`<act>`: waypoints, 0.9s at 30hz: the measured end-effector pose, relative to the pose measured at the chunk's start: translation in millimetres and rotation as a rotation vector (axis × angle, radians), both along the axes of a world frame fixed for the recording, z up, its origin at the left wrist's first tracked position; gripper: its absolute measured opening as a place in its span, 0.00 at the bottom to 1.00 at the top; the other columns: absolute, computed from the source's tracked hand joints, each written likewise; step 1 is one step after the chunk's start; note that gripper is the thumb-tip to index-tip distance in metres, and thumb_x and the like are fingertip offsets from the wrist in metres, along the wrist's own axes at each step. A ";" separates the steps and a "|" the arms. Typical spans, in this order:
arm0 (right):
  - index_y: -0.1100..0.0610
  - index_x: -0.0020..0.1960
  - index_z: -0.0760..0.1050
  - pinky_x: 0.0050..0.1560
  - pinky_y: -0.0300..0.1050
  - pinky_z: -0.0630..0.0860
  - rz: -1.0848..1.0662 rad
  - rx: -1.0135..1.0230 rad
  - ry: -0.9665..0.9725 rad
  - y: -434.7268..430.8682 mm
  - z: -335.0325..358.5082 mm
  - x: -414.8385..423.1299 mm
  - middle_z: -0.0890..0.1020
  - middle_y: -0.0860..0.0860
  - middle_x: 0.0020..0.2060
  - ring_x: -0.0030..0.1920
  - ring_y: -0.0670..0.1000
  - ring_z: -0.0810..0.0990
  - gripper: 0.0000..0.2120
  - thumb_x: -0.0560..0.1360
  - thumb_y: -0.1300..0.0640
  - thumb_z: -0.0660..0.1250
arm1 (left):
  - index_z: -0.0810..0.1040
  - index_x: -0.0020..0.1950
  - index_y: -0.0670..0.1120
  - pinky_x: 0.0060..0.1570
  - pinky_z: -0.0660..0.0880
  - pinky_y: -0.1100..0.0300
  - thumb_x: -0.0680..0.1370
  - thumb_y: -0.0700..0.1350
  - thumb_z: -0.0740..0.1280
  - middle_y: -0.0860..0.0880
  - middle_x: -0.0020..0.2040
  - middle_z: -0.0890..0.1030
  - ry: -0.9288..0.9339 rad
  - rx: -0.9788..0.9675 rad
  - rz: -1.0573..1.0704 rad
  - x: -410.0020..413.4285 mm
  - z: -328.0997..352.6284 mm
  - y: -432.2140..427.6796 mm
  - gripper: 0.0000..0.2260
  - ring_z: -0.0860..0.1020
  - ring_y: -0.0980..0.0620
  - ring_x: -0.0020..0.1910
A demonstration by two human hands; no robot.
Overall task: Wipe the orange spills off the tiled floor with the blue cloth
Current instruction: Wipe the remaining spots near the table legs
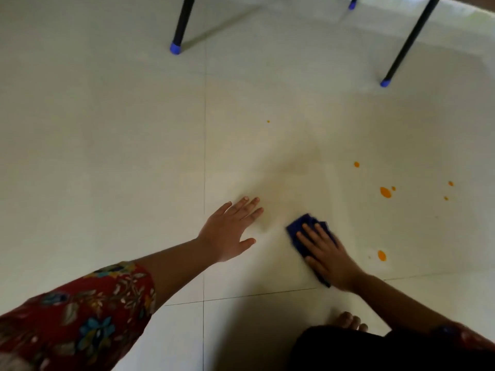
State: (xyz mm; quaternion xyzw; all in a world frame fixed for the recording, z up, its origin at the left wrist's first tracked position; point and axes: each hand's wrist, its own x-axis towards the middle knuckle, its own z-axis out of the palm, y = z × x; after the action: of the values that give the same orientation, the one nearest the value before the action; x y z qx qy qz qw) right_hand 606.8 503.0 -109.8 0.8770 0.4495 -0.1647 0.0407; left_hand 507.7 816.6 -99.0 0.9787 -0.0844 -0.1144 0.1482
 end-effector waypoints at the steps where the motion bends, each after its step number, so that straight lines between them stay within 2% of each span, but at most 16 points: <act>1: 0.42 0.78 0.37 0.74 0.54 0.50 -0.094 -0.024 -0.002 -6.5 1.0 13.4 0.47 0.49 0.78 0.77 0.49 0.37 0.28 0.80 0.37 0.35 | 0.40 0.78 0.54 0.76 0.44 0.54 0.80 0.62 0.51 0.54 0.78 0.37 0.008 0.010 -0.022 4.0 1.0 -3.1 0.32 0.39 0.54 0.77; 3: 0.42 0.75 0.31 0.76 0.55 0.48 -0.245 -0.062 0.016 -2.6 0.0 36.9 0.38 0.46 0.77 0.76 0.49 0.32 0.32 0.75 0.31 0.28 | 0.40 0.78 0.55 0.76 0.43 0.53 0.79 0.63 0.53 0.55 0.78 0.36 0.037 0.015 -0.053 15.9 2.9 -12.6 0.34 0.38 0.54 0.77; 4: 0.45 0.75 0.31 0.77 0.55 0.46 -0.304 -0.053 0.019 6.6 -1.5 42.6 0.36 0.46 0.76 0.75 0.50 0.32 0.34 0.73 0.31 0.27 | 0.40 0.78 0.55 0.76 0.44 0.53 0.78 0.64 0.54 0.55 0.78 0.36 0.051 0.004 -0.066 21.7 3.5 -18.0 0.35 0.38 0.54 0.77; 6: 0.50 0.76 0.35 0.76 0.55 0.47 -0.363 -0.016 -0.010 31.5 -2.5 39.6 0.40 0.48 0.76 0.76 0.52 0.37 0.35 0.74 0.33 0.30 | 0.39 0.78 0.55 0.76 0.44 0.53 0.77 0.65 0.56 0.54 0.78 0.36 0.073 0.003 -0.084 30.1 3.0 -27.4 0.38 0.37 0.53 0.77; 8: 0.51 0.79 0.45 0.74 0.55 0.51 -0.220 0.046 0.005 37.2 -3.0 18.2 0.50 0.52 0.77 0.77 0.56 0.47 0.31 0.80 0.38 0.34 | 0.39 0.78 0.54 0.76 0.44 0.53 0.76 0.66 0.58 0.54 0.78 0.36 0.102 0.019 -0.098 37.8 3.3 -35.7 0.39 0.38 0.53 0.77; 10: 0.51 0.79 0.50 0.74 0.54 0.49 -0.043 0.032 0.026 10.1 -5.3 -12.1 0.54 0.52 0.78 0.78 0.56 0.49 0.27 0.83 0.43 0.41 | 0.39 0.78 0.55 0.75 0.44 0.53 0.75 0.66 0.59 0.54 0.78 0.36 0.153 0.040 -0.098 41.6 1.9 -41.1 0.41 0.39 0.52 0.77; 13: 0.49 0.79 0.48 0.74 0.55 0.50 -0.053 0.044 0.011 -49.0 -4.5 -14.7 0.54 0.51 0.78 0.78 0.54 0.48 0.26 0.83 0.44 0.43 | 0.39 0.78 0.55 0.75 0.46 0.53 0.75 0.66 0.60 0.54 0.78 0.36 0.203 0.087 -0.094 42.3 1.3 -43.6 0.41 0.39 0.51 0.78; 15: 0.45 0.79 0.41 0.73 0.53 0.49 -0.171 0.020 0.013 -68.8 -1.7 11.2 0.51 0.50 0.79 0.78 0.52 0.45 0.26 0.82 0.42 0.39 | 0.40 0.78 0.54 0.75 0.46 0.52 0.75 0.66 0.60 0.53 0.78 0.36 0.207 0.125 -0.090 40.7 2.2 -48.8 0.41 0.38 0.50 0.77; 18: 0.42 0.76 0.32 0.75 0.52 0.44 -0.291 0.017 0.011 -53.3 -2.9 41.3 0.41 0.46 0.77 0.77 0.49 0.36 0.28 0.78 0.36 0.30 | 0.43 0.79 0.52 0.75 0.49 0.51 0.75 0.65 0.60 0.50 0.79 0.38 0.226 0.126 -0.009 39.9 6.6 -63.3 0.40 0.40 0.47 0.78; 20: 0.45 0.77 0.35 0.75 0.52 0.44 -0.267 0.016 0.014 -43.4 -3.1 33.1 0.43 0.48 0.78 0.77 0.50 0.36 0.29 0.78 0.37 0.31 | 0.51 0.78 0.49 0.74 0.53 0.50 0.76 0.64 0.60 0.45 0.79 0.44 0.214 0.065 0.087 45.5 11.9 -79.7 0.37 0.43 0.44 0.78; 22: 0.49 0.79 0.43 0.74 0.52 0.46 -0.117 0.036 0.031 -58.8 -4.6 9.0 0.51 0.51 0.78 0.78 0.53 0.42 0.27 0.82 0.42 0.38 | 0.56 0.77 0.48 0.74 0.54 0.50 0.77 0.63 0.59 0.44 0.79 0.47 0.178 -0.007 0.181 54.5 16.2 -99.7 0.33 0.44 0.43 0.78; 24: 0.49 0.79 0.46 0.74 0.52 0.45 -0.052 0.021 0.062 -90.8 -2.2 -11.0 0.52 0.50 0.79 0.78 0.53 0.44 0.26 0.83 0.45 0.42 | 0.56 0.77 0.48 0.75 0.52 0.49 0.78 0.61 0.59 0.46 0.79 0.46 0.151 -0.051 0.247 64.1 16.2 -117.6 0.32 0.43 0.44 0.78; 27: 0.45 0.79 0.42 0.74 0.51 0.46 -0.148 0.039 0.039 -120.8 -0.7 8.7 0.52 0.49 0.79 0.78 0.50 0.41 0.26 0.83 0.43 0.39 | 0.49 0.79 0.49 0.76 0.46 0.49 0.78 0.59 0.58 0.48 0.79 0.41 0.191 -0.087 0.299 73.5 7.8 -144.2 0.34 0.38 0.44 0.77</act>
State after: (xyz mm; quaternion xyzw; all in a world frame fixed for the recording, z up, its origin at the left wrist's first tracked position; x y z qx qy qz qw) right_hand 615.5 382.2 -110.6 0.9052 0.3871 -0.1756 0.0028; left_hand 581.2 672.4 -91.2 0.9577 0.0714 -0.1798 0.2131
